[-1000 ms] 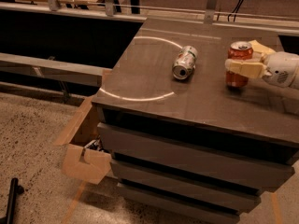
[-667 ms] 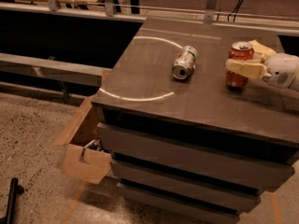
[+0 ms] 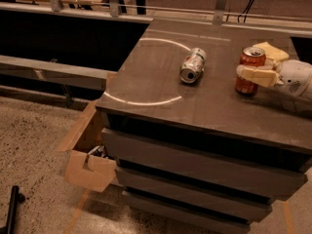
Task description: Place coke can upright
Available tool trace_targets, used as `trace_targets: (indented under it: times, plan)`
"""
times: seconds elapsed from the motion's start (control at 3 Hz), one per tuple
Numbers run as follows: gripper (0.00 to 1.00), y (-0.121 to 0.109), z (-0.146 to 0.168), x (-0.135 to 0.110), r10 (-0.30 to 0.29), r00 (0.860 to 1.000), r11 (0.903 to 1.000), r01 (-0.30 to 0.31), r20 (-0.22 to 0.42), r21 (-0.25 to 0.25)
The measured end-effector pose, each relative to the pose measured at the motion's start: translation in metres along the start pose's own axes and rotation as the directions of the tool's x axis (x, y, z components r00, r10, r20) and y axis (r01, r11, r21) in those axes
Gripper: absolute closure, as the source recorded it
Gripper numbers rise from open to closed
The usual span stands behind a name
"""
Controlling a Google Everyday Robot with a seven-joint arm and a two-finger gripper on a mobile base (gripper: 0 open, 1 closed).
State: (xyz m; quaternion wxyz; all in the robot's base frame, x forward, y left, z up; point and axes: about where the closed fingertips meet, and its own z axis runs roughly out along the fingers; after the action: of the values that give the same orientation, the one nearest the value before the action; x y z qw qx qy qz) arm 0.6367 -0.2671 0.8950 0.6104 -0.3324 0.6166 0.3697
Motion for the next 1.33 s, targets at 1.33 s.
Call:
trace_targets:
  times: [1.33]
  plan:
    - [0.00,0.008,-0.030,-0.010,-0.063,0.996,0.9969,0.066,-0.061,0.043]
